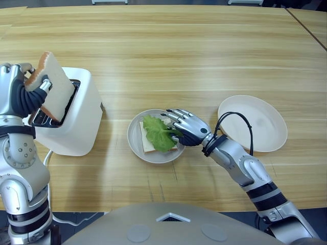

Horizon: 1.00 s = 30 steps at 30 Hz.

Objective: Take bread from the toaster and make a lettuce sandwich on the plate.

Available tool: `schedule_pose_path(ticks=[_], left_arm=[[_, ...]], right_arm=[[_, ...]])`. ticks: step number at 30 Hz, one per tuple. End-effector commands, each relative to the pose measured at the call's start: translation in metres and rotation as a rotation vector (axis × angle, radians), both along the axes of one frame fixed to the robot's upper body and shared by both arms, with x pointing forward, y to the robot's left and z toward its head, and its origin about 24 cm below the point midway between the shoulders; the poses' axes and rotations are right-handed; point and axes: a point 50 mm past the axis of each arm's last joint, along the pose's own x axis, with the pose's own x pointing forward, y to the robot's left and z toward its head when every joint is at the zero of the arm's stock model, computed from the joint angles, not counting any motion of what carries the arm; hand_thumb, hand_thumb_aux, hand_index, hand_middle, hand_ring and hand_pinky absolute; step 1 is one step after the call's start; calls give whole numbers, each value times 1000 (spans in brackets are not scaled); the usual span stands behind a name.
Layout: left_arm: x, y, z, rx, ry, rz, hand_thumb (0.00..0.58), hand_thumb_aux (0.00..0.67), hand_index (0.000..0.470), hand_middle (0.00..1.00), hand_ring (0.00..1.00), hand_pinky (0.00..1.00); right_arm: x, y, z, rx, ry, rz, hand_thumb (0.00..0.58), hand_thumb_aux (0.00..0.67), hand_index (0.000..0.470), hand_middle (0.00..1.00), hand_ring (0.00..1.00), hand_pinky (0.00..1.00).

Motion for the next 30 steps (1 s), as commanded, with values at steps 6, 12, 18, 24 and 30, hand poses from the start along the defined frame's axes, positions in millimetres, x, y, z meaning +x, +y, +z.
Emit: schedule_pose_path(ticks=[6, 12, 18, 24, 30], left_arm=[[1, -1, 12, -4, -28, -31, 580, 670, 470, 1000, 1000, 1000], [3, -3, 20, -7, -39, -69, 580, 670, 470, 1000, 1000, 1000], [5, -8, 35, 14, -62, -122, 580, 670, 470, 1000, 1000, 1000], [7, -21, 46, -29, -48, -233, 580, 670, 470, 1000, 1000, 1000], [10, -36, 53, -83, -59, -331, 580, 670, 470, 1000, 1000, 1000]], right_arm=[[3, 2, 5, -10, -35, -2, 0, 0, 0, 0, 0, 0], [6, -2, 12, -17, -69, -18, 0, 0, 0, 0, 0, 0], [10, -18, 27, -48, -111, -56, 0, 0, 0, 0, 0, 0], [11, -33, 36, -67, -126, -98, 0, 0, 0, 0, 0, 0], [11, -41, 43, -30, -144, -131, 0, 0, 0, 0, 0, 0]])
